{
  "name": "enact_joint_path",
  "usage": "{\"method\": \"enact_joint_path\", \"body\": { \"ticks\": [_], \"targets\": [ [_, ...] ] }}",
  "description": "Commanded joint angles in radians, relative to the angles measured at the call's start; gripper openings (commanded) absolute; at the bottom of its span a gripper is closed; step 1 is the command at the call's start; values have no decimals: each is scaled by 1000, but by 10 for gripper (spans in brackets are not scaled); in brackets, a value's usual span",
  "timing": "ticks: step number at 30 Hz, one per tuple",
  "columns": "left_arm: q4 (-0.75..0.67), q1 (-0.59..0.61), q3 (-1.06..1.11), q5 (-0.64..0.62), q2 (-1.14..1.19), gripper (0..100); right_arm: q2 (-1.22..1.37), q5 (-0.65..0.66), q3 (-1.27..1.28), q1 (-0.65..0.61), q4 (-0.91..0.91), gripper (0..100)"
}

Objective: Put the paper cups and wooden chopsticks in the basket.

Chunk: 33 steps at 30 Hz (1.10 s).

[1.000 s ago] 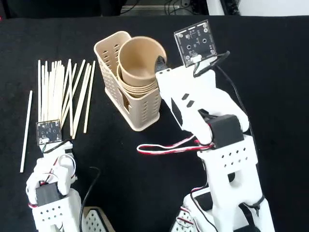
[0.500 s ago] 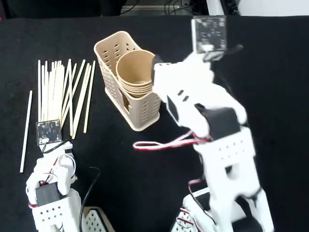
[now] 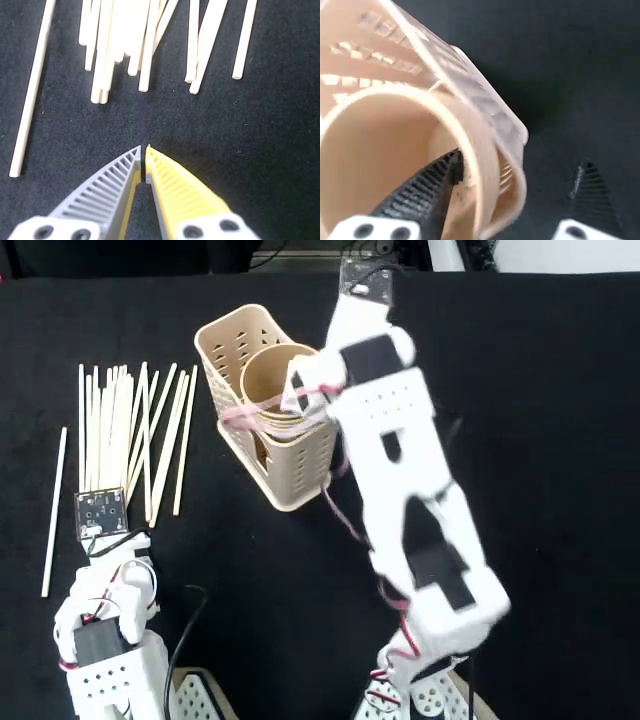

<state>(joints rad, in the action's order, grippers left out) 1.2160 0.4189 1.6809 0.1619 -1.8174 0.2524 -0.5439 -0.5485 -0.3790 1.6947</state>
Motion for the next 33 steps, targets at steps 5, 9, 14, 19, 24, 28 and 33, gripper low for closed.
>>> {"method": "enact_joint_path", "body": {
  "ticks": [5, 9, 14, 19, 24, 28, 33],
  "targets": [
    [3, 7, 18, 0, -2, 30, 203, 244, -317, 44, 71, 17],
    [3, 7, 18, 0, -2, 30, 171, 411, -335, 58, 72, 8],
    [3, 7, 18, 0, -2, 30, 77, 721, -325, 135, 72, 11],
    [3, 7, 18, 0, -2, 30, 22, 956, -277, 215, 72, 11],
    [3, 7, 18, 0, -2, 30, 15, 1178, -277, 232, 72, 11],
    [3, 7, 18, 0, -2, 30, 16, 1339, -274, 227, 72, 12],
    [3, 7, 18, 0, -2, 30, -28, 1369, -283, 170, 72, 13]
  ]
}}
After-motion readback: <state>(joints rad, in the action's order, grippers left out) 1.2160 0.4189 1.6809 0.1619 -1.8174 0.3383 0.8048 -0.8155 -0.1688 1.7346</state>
